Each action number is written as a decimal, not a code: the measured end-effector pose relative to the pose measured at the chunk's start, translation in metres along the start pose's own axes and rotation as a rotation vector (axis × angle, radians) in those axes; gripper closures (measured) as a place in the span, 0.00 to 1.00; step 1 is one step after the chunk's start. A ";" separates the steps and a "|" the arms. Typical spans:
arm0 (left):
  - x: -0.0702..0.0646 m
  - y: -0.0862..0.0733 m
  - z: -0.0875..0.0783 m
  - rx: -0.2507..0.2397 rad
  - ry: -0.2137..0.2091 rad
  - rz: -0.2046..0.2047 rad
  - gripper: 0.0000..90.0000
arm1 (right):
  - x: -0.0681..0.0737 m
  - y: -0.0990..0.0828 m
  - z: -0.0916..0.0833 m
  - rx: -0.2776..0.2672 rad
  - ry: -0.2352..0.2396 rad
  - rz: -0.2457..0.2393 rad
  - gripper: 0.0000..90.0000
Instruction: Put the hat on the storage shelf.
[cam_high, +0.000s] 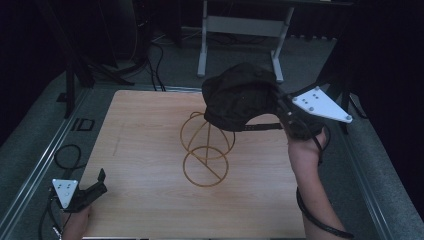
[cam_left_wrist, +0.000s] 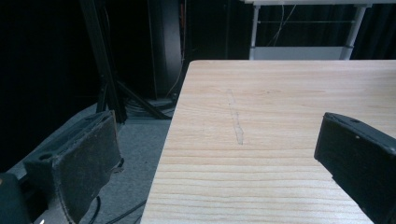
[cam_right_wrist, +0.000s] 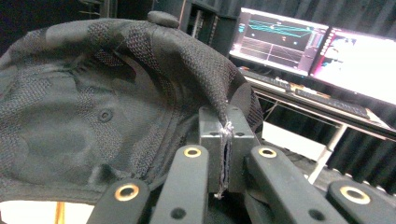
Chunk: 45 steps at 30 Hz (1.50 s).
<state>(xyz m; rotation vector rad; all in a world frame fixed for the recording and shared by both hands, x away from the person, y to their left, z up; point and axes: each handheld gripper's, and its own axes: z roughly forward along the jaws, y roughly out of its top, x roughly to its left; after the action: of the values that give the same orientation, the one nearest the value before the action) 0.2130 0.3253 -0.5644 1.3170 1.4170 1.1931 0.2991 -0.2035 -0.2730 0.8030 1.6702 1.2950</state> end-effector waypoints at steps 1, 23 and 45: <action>0.000 0.000 0.000 0.000 -0.001 -0.001 0.01 | 0.004 0.001 0.002 -0.004 0.009 -0.004 0.98; 0.000 0.000 -0.001 -0.006 -0.008 -0.003 0.01 | 0.057 0.012 0.028 -0.027 0.139 -0.039 0.98; 0.000 0.000 -0.001 -0.004 -0.009 -0.001 0.01 | 0.080 -0.038 0.041 0.066 0.183 -0.041 0.98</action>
<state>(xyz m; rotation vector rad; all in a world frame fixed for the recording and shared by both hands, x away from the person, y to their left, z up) 0.2122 0.3258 -0.5645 1.3172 1.4073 1.1874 0.3020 -0.1264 -0.3324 0.7024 1.8729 1.3239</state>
